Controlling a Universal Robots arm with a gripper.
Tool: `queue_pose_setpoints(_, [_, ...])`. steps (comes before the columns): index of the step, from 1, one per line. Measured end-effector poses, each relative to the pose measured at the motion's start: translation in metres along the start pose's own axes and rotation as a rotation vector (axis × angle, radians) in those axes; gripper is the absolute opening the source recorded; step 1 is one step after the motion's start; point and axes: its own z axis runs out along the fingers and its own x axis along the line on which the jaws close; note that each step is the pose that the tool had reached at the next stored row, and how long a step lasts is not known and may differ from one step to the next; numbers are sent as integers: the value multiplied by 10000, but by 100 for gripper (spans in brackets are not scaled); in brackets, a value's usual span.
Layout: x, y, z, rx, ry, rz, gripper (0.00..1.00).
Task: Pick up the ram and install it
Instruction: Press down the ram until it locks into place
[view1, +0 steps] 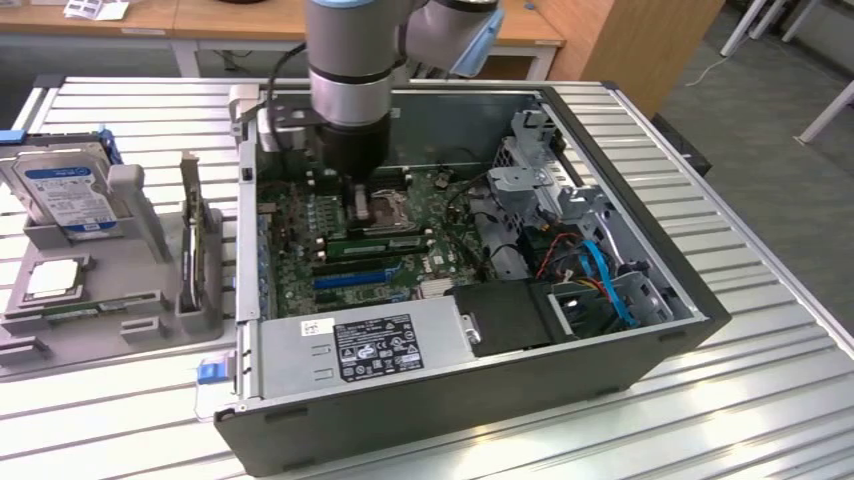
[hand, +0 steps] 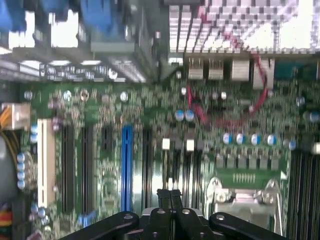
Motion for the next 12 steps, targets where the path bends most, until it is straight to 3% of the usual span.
queue_pose_setpoints(4, [0,164,-6,169,1,9,11])
queue_pose_setpoints(12, [-2,167,44,174,7,9,11])
